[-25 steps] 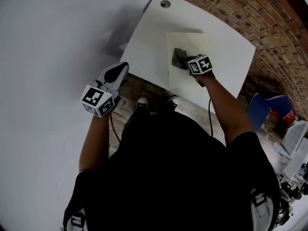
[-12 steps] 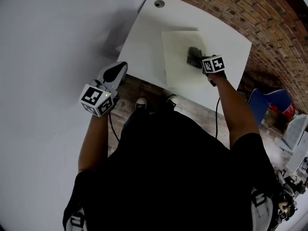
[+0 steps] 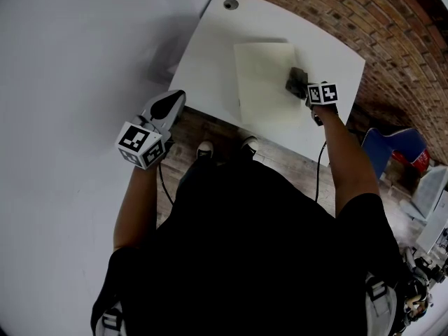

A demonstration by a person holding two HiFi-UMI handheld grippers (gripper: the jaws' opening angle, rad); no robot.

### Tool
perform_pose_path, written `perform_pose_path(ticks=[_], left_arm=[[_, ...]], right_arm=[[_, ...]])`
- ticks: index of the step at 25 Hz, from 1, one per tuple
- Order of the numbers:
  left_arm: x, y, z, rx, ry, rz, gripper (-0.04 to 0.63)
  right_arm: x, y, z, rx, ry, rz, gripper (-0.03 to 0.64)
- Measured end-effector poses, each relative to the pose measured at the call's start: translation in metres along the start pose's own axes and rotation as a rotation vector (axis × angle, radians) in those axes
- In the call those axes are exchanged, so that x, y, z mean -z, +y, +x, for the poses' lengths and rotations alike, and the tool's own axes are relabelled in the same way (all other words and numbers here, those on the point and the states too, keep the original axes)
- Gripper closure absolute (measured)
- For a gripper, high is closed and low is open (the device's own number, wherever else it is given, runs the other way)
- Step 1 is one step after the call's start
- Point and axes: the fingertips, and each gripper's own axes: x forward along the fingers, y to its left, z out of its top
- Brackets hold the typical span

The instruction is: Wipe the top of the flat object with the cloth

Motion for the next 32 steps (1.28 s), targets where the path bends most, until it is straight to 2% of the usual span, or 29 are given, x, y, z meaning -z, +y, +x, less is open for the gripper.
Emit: perform_pose_path(ticks=[7, 11, 22, 32], left_arm=[[0.003, -0.005, 0.003, 0.006, 0.002, 0.005, 0.594], [0.004, -0.009, 0.008, 0.014, -0.005, 0.007, 0.594], [0.007, -0.002, 0.008, 0.003, -0.013, -0.005, 0.594], [0.01, 0.0, 0.002, -0.005, -0.002, -0.014, 0.594]], right_arm=[[-0.007, 0.005, -0.007, 0.024, -0.06, 0.017, 0.603], [-0.014, 0.024, -0.018, -0.009, -0.124, 0.003, 0.603], [-0.025, 0.115, -0.014, -0.212, -0.168, -0.067, 0.603], [0.004, 0.209, 0.01, -0.392, -0.065, -0.172, 0.603]])
